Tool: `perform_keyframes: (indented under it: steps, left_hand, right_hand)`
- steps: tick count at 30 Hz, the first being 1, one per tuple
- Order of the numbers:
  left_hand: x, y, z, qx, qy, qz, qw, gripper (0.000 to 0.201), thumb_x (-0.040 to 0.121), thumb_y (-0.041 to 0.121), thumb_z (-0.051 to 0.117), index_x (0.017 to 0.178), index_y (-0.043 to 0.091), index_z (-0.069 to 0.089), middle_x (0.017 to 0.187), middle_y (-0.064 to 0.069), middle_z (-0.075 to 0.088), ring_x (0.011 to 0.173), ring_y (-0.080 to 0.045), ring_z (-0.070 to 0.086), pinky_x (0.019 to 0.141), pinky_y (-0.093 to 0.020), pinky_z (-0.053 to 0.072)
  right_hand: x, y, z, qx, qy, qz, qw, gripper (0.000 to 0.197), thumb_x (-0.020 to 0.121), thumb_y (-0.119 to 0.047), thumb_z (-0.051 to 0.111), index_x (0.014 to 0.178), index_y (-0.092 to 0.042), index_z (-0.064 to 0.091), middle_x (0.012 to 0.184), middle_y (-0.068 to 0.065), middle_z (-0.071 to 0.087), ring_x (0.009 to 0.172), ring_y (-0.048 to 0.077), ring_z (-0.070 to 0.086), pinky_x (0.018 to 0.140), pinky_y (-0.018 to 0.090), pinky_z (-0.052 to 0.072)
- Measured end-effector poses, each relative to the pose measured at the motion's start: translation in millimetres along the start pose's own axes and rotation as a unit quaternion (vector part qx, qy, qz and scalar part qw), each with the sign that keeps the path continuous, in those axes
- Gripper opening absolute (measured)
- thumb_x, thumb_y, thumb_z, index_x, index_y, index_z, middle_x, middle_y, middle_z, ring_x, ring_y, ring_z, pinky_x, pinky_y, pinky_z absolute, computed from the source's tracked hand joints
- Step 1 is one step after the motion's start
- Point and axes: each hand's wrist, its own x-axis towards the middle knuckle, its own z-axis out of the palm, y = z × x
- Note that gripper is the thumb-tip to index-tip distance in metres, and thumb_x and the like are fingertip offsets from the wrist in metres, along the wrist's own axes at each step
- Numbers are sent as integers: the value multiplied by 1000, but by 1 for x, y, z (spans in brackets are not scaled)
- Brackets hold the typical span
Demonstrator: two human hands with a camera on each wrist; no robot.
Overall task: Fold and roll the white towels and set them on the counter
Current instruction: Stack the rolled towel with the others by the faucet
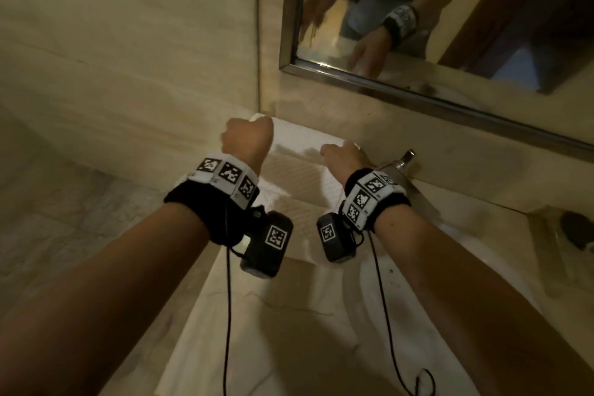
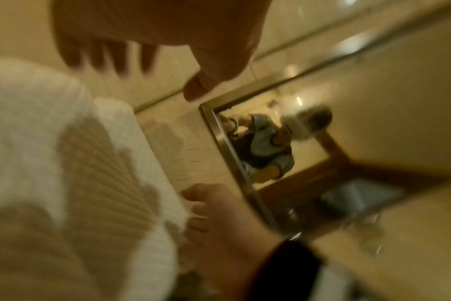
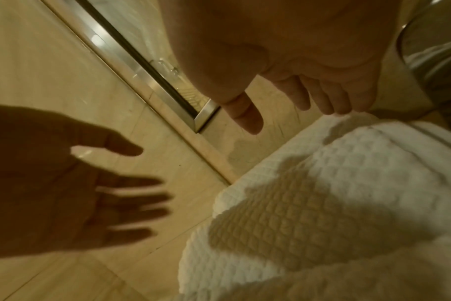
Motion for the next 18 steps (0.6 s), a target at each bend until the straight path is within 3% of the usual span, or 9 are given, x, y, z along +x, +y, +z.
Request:
perform_keyframes:
  steps: [1, 3, 5, 7, 11, 15, 18]
  left_hand:
    - [2, 1, 7, 92, -15, 61, 994, 36, 77, 32, 57, 100, 5, 64, 110, -16, 65, 105, -34, 60, 85, -37, 49]
    - [4, -9, 21, 264, -83, 151, 949, 39, 82, 33, 58, 113, 9, 63, 122, -13, 60, 115, -31, 54, 93, -35, 44]
    - [14, -27, 32, 411, -126, 170, 887, 57, 82, 43, 60, 132, 19, 50, 143, -9, 42, 135, -30, 35, 111, -46, 28]
    - [26, -49, 38, 508, -129, 178, 833, 70, 80, 56, 58, 140, 27, 38, 154, -6, 23, 145, -31, 11, 115, -53, 11]
    - [33, -55, 44, 513, -145, 205, 821, 72, 81, 59, 53, 143, 30, 30, 159, -13, 7, 146, -35, -4, 114, -57, -2]
    - [28, -55, 55, 516, -130, 205, 822, 76, 86, 55, 51, 146, 16, 25, 156, -26, 3, 143, -45, -5, 116, -55, -2]
    - [23, -56, 69, 487, -97, 280, 822, 88, 84, 68, 24, 150, 11, 13, 155, -29, 4, 141, -50, 1, 109, -66, 5]
  right_hand:
    - [0, -1, 1, -3, 0, 8, 1000, 57, 92, -33, 49, 141, -5, 39, 143, 14, 45, 122, 31, 49, 79, 30, 34]
    - [5, 4, 7, 3, 2, 25, 1000, 64, 90, -34, 52, 144, -5, 34, 147, 16, 39, 126, 34, 46, 83, 32, 38]
    - [9, 9, 10, 12, 28, 41, 999, 76, 80, -37, 58, 145, -8, 32, 149, 16, 36, 129, 36, 44, 99, 39, 42]
    - [15, 16, 13, 47, 27, 58, 997, 85, 75, -36, 62, 147, -9, 28, 148, 16, 38, 129, 35, 44, 105, 41, 39]
    - [28, 26, 13, 67, 12, 66, 995, 88, 86, -30, 60, 154, -11, 7, 151, 15, 33, 133, 33, 38, 105, 34, 32]
    - [28, 25, 14, 105, 2, 56, 993, 90, 88, -24, 61, 155, -17, 1, 152, 12, 32, 135, 32, 36, 104, 32, 33]
    - [23, 31, 18, 117, -5, 32, 993, 90, 90, -27, 60, 155, -18, -2, 159, 8, 17, 142, 29, 25, 112, 35, 24]
